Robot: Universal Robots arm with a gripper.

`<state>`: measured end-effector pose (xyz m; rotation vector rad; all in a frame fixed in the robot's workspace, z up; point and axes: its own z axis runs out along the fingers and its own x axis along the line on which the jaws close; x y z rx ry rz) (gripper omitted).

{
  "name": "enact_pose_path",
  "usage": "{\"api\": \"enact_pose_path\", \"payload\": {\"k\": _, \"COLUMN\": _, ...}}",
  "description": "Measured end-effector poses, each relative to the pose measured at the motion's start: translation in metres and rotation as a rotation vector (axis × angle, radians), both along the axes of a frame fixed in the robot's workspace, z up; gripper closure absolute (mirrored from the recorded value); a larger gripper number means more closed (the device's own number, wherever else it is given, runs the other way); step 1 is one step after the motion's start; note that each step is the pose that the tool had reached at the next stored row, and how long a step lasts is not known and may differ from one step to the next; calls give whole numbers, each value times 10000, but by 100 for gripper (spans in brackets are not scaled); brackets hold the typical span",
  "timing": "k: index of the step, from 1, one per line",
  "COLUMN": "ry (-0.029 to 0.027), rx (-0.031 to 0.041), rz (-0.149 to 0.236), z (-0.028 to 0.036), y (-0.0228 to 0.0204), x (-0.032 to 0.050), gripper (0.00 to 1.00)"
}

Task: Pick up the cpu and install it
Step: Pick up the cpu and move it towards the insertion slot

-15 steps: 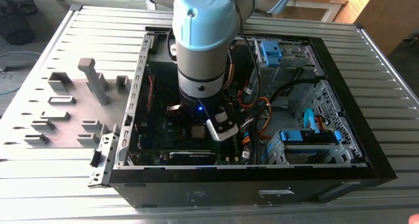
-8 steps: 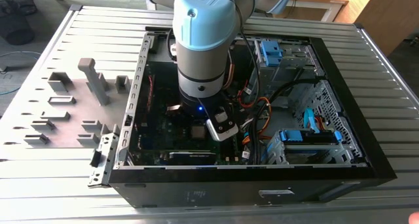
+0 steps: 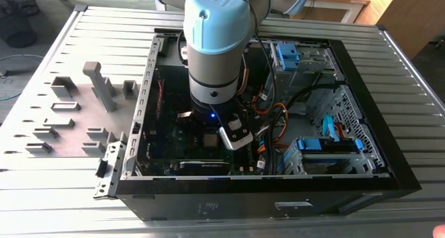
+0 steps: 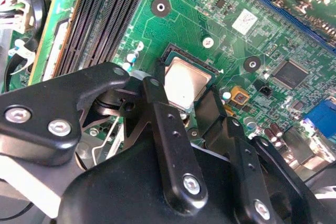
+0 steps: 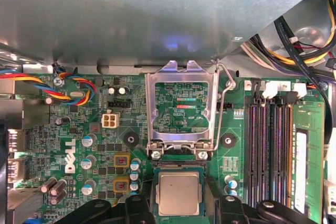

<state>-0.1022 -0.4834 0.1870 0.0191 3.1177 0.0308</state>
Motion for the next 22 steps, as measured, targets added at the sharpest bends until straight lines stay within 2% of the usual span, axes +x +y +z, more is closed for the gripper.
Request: {"api": "enact_pose_path", "payload": {"k": 22, "ry": -4, "rx": 7, "rz": 0, "z": 25, "y": 1, "x": 12, "gripper": 53}}
